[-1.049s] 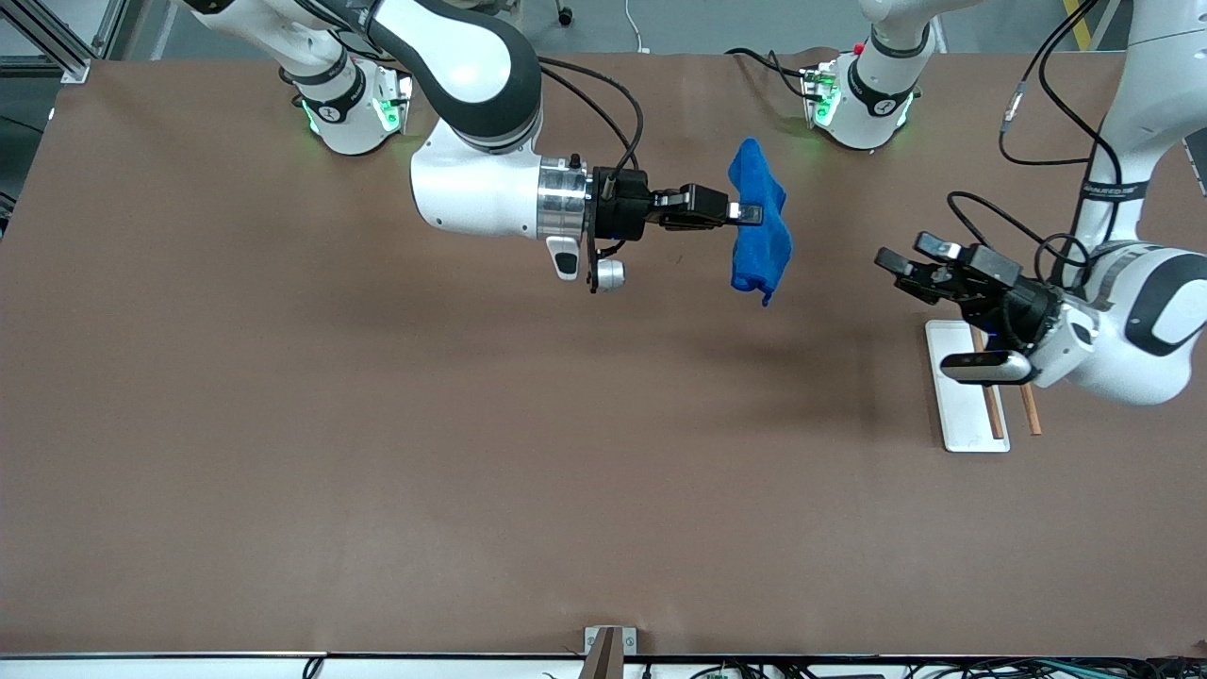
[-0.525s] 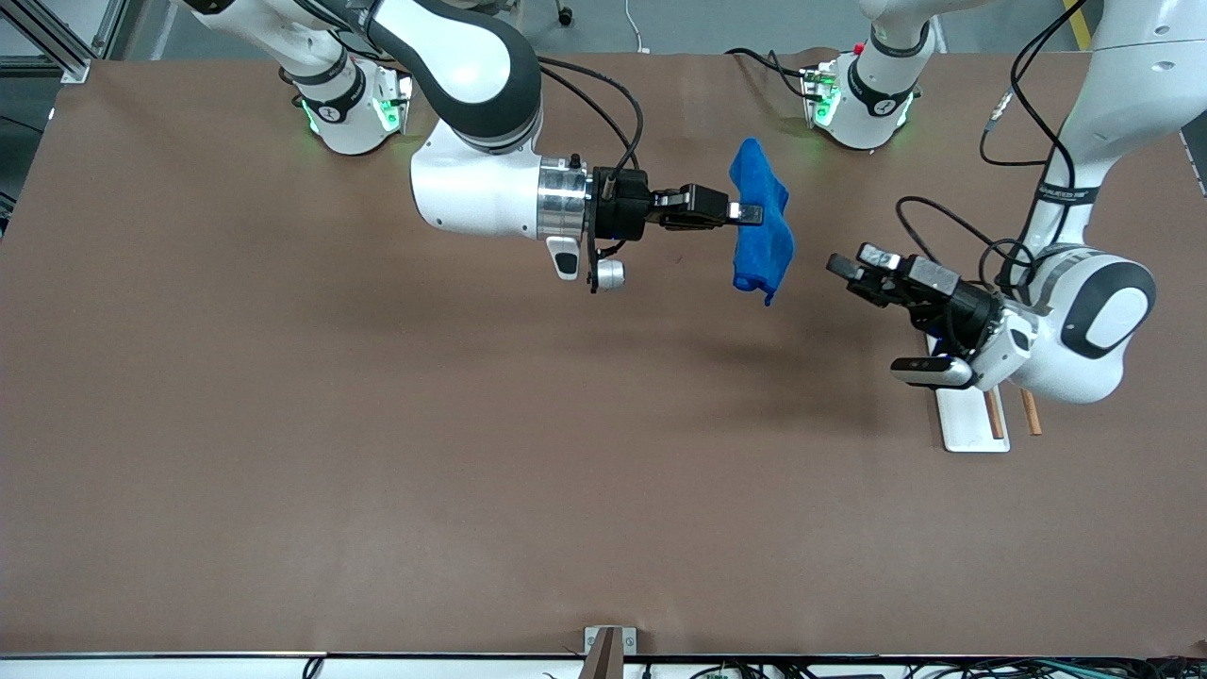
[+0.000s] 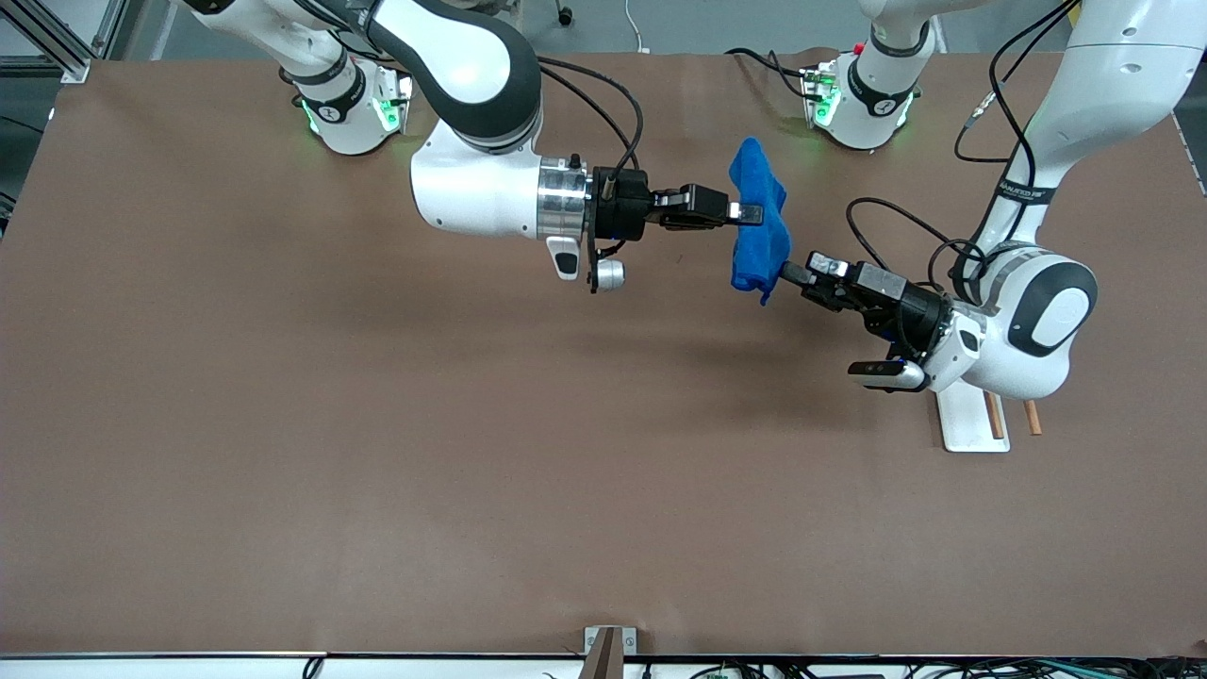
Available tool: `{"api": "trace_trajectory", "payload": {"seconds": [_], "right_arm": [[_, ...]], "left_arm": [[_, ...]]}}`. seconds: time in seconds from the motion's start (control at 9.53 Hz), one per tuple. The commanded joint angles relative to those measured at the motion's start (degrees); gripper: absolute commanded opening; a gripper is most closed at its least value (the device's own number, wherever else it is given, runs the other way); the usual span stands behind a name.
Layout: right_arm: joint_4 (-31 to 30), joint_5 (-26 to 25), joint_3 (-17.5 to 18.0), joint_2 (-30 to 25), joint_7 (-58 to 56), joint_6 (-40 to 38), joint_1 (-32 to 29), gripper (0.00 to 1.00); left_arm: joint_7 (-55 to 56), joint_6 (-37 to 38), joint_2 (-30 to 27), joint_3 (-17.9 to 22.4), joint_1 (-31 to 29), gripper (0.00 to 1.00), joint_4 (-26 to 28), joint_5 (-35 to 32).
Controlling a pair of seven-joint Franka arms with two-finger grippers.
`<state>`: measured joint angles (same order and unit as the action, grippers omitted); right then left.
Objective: Right arm passes towel to left arm to hang
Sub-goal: 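Carry the towel toward the middle while the left gripper reaches toward it, then grasp the towel with the left gripper while the right gripper releases it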
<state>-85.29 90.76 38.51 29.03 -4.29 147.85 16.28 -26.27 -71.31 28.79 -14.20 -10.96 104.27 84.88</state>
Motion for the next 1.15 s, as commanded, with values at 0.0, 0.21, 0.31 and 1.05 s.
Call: {"api": "trace_trajectory", "payload": {"seconds": [0.0, 0.21, 0.31, 1.05], "right_arm": [[1.0, 1.2, 0.5, 0.6, -0.6, 0.4, 0.2, 0.0], [1.0, 1.2, 0.5, 0.6, -0.6, 0.4, 0.2, 0.0], [1.0, 1.2, 0.5, 0.6, -0.6, 0.4, 0.2, 0.0], [1.0, 1.3, 0.6, 0.6, -0.6, 0.4, 0.2, 0.0]], "left_arm": [[-2.8, -1.6, 0.0, 0.2, 0.1, 0.72, 3.3, 0.1], [-4.8, -1.6, 0.9, 0.2, 0.1, 0.72, 4.1, 0.1], [-4.8, -1.6, 0.9, 0.1, 0.3, 0.72, 5.1, 0.1], [-3.1, -1.6, 0.1, -1.6, -0.4, 0.12, 4.2, 2.4]]}}
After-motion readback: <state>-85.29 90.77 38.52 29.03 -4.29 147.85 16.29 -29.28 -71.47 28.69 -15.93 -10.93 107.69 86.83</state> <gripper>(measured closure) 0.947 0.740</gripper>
